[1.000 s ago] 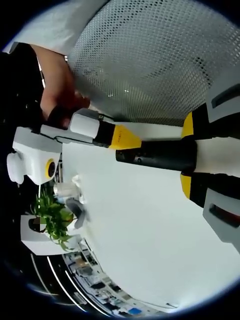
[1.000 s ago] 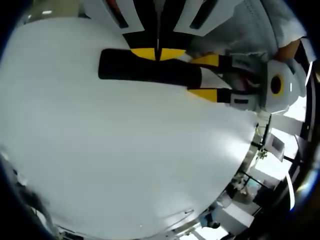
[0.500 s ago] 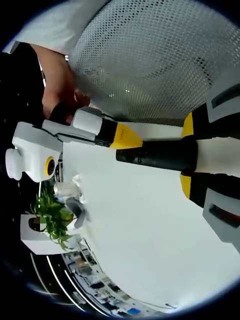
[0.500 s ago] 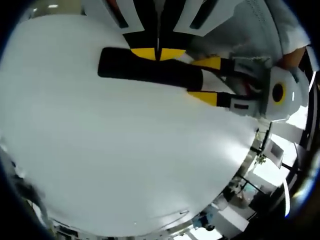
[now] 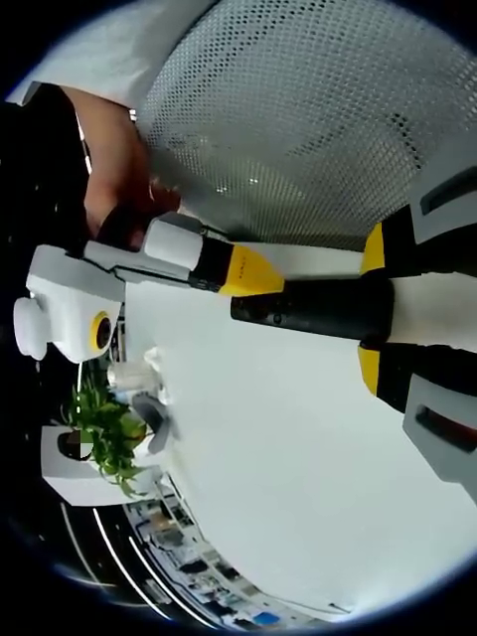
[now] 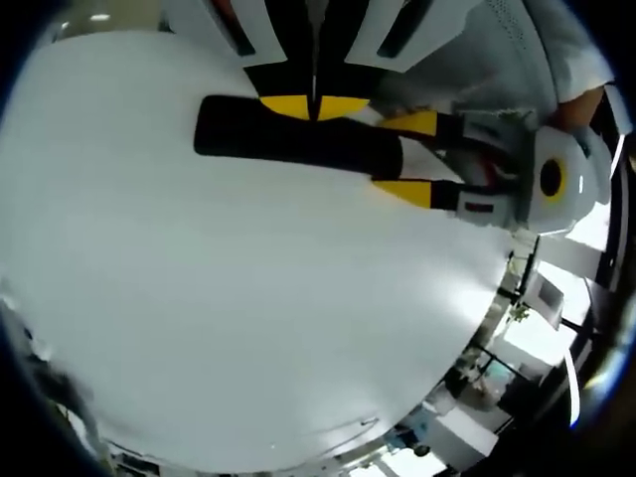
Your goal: Press the specified remote control buttons in sequence, fully releasing each button before pressing the next.
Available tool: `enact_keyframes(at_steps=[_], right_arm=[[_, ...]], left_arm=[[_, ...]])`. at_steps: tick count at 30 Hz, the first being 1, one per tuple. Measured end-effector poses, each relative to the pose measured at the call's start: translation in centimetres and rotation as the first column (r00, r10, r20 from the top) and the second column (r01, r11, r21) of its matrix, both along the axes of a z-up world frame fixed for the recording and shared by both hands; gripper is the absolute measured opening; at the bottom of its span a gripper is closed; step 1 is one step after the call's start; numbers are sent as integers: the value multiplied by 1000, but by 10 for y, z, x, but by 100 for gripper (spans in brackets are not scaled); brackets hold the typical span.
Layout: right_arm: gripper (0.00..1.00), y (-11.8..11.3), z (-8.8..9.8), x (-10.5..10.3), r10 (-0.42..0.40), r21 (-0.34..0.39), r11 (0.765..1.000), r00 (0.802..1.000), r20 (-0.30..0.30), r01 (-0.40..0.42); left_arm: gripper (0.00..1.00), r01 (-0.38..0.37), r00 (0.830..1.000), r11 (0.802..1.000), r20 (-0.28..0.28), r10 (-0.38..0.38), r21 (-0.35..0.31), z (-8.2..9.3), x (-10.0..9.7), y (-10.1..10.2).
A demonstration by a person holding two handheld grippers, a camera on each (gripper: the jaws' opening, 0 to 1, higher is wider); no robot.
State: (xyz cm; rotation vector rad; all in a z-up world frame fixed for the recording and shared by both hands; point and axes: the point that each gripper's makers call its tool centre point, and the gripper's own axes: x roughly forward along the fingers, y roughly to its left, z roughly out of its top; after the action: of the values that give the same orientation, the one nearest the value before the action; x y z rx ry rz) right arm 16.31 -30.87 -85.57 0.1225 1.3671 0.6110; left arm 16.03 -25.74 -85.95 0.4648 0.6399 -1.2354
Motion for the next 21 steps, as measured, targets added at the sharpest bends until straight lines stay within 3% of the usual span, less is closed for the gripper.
enact_keyframes(at_steps=[7,14,21], right_arm=[[0,0,2,0,-39,21,999,999,-27,39],[0,5,6,6,-37,57,998,999,18,36],[0,11,7,7,-36,94,995,999,16,35]], left_arm=[[25,1,1000,1000,2,-1,-2,0,0,0],[24,3,1000,1000,2,-3,-1,0,-1,0],[24,6,1000,1000,3,-6,-2,0,-1,-1]])
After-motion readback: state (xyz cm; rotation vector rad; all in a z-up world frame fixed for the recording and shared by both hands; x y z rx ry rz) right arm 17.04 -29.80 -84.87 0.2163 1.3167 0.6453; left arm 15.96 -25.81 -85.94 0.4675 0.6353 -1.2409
